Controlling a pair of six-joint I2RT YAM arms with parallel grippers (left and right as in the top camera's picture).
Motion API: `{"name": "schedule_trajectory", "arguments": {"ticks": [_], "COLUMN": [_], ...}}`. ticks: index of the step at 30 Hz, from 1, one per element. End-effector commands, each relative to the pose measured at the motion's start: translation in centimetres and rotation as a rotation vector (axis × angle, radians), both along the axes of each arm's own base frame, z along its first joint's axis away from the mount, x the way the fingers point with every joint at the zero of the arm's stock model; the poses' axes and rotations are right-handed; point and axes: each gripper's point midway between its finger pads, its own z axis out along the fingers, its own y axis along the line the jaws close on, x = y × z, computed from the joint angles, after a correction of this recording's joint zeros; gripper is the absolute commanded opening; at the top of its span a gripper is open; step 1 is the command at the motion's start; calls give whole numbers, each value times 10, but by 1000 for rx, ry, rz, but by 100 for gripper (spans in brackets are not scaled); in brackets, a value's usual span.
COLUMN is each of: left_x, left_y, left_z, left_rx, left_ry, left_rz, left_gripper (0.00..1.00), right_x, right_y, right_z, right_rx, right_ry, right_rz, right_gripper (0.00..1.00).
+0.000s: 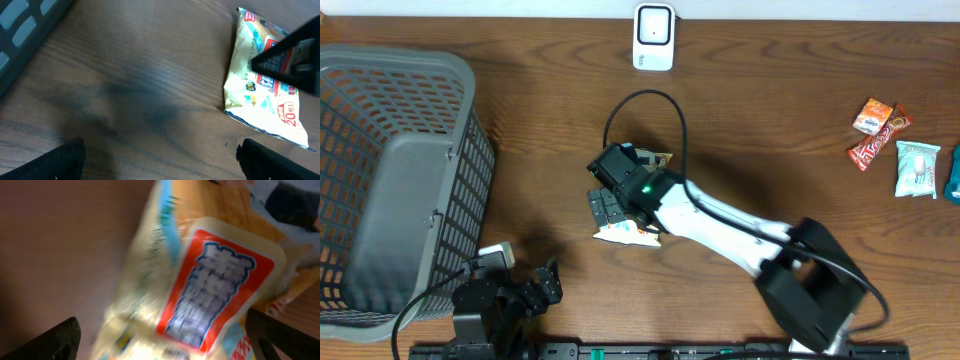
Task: Scan the item barcode
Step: 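Lift the snack bag with the right gripper and turn it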
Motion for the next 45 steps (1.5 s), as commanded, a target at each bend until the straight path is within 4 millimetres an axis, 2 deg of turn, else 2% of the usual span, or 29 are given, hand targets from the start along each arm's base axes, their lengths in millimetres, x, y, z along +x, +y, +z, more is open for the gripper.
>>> {"name": "schedule_trajectory", "arguments": {"ticks": [1, 4, 6, 10, 11, 14, 17, 19, 22, 23, 25, 26, 28, 31, 34, 41, 43, 45], "left_x": [-5, -5, -5, -5, -5, -5, -5, -5, -5, -5, -5, -5, -5, -5, -5, -5, -5, -5], "left_y": [0, 0, 0, 0, 0, 0, 0, 0, 0, 0, 0, 0, 0, 0, 0, 0, 0, 0], "left_z": [-7, -7, -7, -7, -7, -7, -7, -7, -7, -7, -7, -7, -7, -7, -7, -7, -7, -7], "left_rx": [3, 3, 3, 3, 3, 3, 3, 3, 3, 3, 3, 3, 3, 3, 3, 3, 3, 3], "left_ry": [33, 33, 33, 33, 33, 33, 33, 33, 33, 33, 33, 33, 33, 33, 33, 33, 33, 33], "left_rz": [-3, -3, -3, -3, -3, -3, -3, -3, -3, -3, -3, -3, -3, -3, -3, -3, -3, -3], "left_gripper": [98, 98, 98, 98, 98, 98, 98, 98, 98, 98, 98, 98, 98, 98, 98, 98, 98, 98], "right_x": [22, 29, 24, -9, -21, -43, -54, -57, -56, -56, -62, -64, -60, -48, -41, -36, -34, -35], "right_y": [-7, -8, -12, -26, -26, -34, -46, -47, -31, -19, 2, 4, -7, -29, -41, -42, -41, -41], "right_z": [-7, -13, -29, -70, -77, -85, -84, -81, -54, -36, 14, 43, 73, 88, 99, 132, 142, 144], "right_rx": [-27, -62, -96, -154, -150, -163, -189, -161, 41, 171, 493, 660, 825, 917, 990, 1187, 1248, 1249], "right_ry": [-49, -75, -38, 165, 236, 367, 443, 493, 589, 612, 608, 570, 502, 486, 462, 409, 440, 503], "right_rz": [-116, -130, -146, -156, -145, -108, -52, 2, 169, 275, 543, 671, 761, 716, 693, 669, 620, 570], "right_gripper": [99, 99, 99, 99, 95, 63, 17, 3, 1, 1, 1, 1, 1, 1, 1, 1, 1, 1]}}
